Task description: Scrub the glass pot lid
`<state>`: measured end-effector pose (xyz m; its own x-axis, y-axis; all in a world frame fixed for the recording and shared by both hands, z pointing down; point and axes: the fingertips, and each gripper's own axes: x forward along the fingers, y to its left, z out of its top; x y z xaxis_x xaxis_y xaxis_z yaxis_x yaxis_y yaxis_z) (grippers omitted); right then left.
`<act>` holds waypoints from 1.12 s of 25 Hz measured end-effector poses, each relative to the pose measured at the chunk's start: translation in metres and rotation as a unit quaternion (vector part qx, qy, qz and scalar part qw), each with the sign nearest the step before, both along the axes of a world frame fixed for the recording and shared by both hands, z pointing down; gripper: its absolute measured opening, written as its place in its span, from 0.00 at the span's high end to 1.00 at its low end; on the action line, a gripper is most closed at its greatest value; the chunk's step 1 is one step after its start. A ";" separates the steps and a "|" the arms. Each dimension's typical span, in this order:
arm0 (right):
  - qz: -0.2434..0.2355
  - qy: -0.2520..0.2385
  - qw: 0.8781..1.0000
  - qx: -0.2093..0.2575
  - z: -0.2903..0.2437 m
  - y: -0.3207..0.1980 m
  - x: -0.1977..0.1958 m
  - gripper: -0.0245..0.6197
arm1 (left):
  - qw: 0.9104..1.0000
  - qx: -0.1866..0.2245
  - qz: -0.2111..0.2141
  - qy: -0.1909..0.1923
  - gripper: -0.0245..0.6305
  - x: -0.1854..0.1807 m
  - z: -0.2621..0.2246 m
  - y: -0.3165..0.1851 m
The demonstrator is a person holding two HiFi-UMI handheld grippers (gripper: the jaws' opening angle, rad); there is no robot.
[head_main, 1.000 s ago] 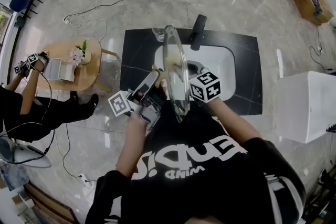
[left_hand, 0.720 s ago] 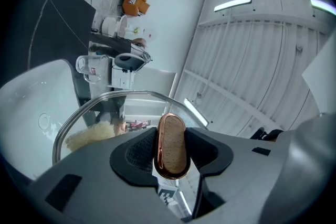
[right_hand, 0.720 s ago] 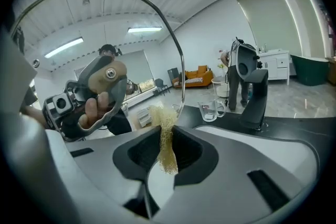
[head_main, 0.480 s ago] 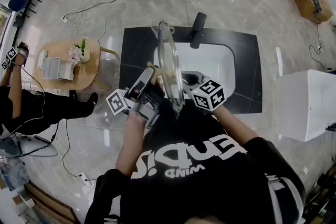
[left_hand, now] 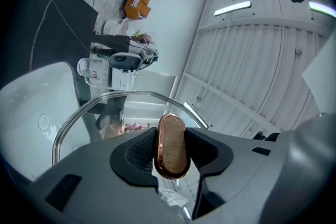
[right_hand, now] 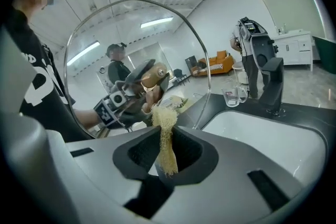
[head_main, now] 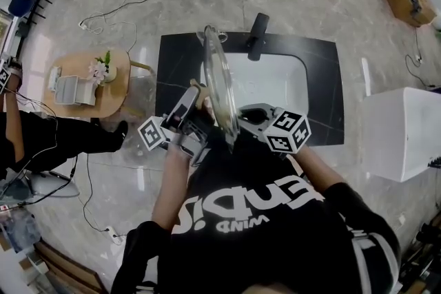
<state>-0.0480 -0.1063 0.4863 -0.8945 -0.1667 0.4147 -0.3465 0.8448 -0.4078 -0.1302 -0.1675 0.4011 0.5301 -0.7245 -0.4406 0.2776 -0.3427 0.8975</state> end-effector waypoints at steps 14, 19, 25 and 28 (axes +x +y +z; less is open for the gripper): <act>-0.038 -0.042 0.998 0.011 -0.062 0.021 0.008 0.87 | 1.000 -0.011 -0.008 0.002 0.69 -0.003 0.008 0.001; -0.029 -0.076 0.996 0.023 -0.093 0.010 0.010 0.87 | 1.000 -0.009 -0.003 0.001 0.69 0.002 0.007 0.002; -0.002 -0.119 0.992 0.033 -0.127 -0.012 0.010 0.87 | 1.000 -0.007 0.007 0.004 0.69 0.005 0.006 0.002; 0.012 -0.127 0.991 0.044 -0.135 -0.024 0.008 0.87 | 1.000 -0.010 0.011 0.007 0.69 0.006 0.007 0.002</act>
<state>-0.0398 -0.1305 0.3508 -0.9637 -0.2146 0.1589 -0.2622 0.8735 -0.4101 -0.1240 -0.1653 0.4077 0.5403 -0.7209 -0.4340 0.2971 -0.3191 0.9000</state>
